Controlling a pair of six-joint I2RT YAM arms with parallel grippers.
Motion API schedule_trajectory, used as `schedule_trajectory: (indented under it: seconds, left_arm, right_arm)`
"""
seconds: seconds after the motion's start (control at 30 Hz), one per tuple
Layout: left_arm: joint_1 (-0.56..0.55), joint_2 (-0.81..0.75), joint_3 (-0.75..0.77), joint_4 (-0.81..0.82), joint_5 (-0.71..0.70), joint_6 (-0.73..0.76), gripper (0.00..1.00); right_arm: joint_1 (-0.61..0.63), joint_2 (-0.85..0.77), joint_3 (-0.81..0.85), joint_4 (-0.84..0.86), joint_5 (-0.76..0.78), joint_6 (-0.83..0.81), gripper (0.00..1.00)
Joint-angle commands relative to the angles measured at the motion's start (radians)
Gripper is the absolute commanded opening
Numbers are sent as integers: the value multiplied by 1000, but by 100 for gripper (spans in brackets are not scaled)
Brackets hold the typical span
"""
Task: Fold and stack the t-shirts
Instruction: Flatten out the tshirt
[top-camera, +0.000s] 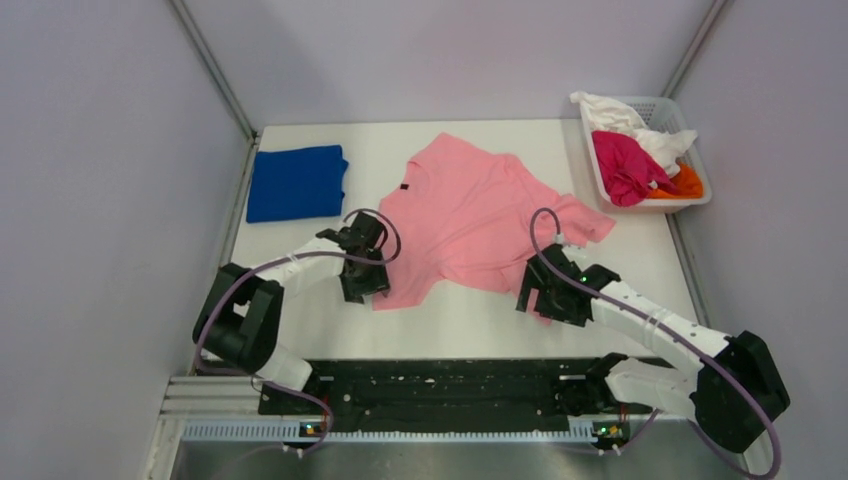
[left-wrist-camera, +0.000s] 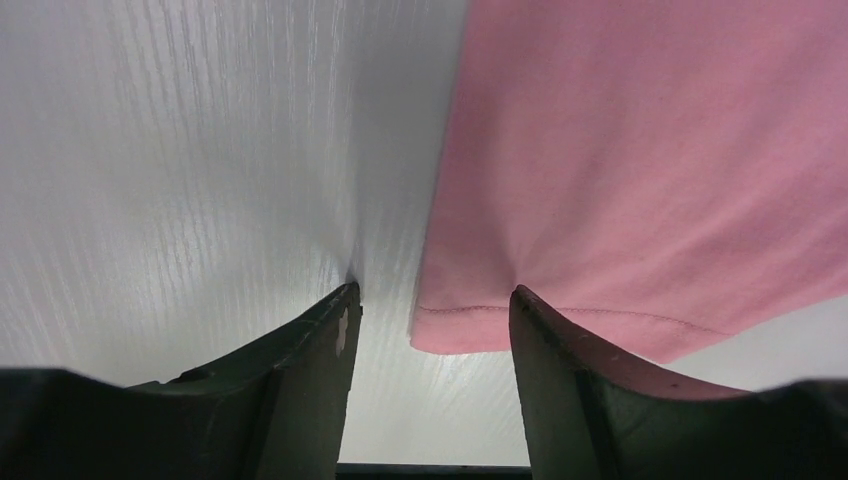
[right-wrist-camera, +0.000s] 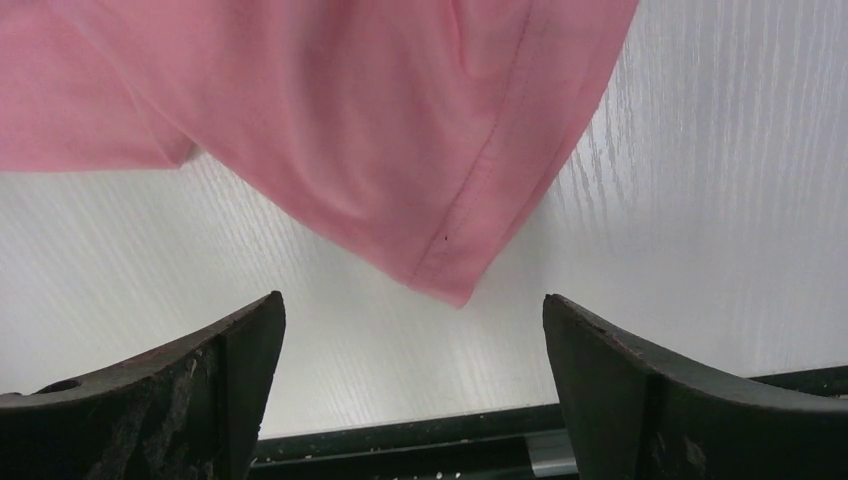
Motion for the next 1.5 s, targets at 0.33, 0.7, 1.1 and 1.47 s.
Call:
schedule_trajectory:
  seconds: [0.33, 0.7, 1.1, 1.47]
  left_arm:
    - [-166, 173, 77, -83, -111, -186, 47]
    - [-202, 149, 106, -75, -153, -212, 0]
    - [-202, -31, 61, -91, -81, -145, 0]
    - [-189, -108, 35, -52, -108, -128, 0]
  right_arm:
    - [-23, -10, -7, 65, 20, -77, 96]
    - [-23, -48, -6, -26, -9, -77, 88]
    - [-19, 58, -47, 77, 18, 0, 64]
    - [63, 196, -37, 84, 99, 74, 47]
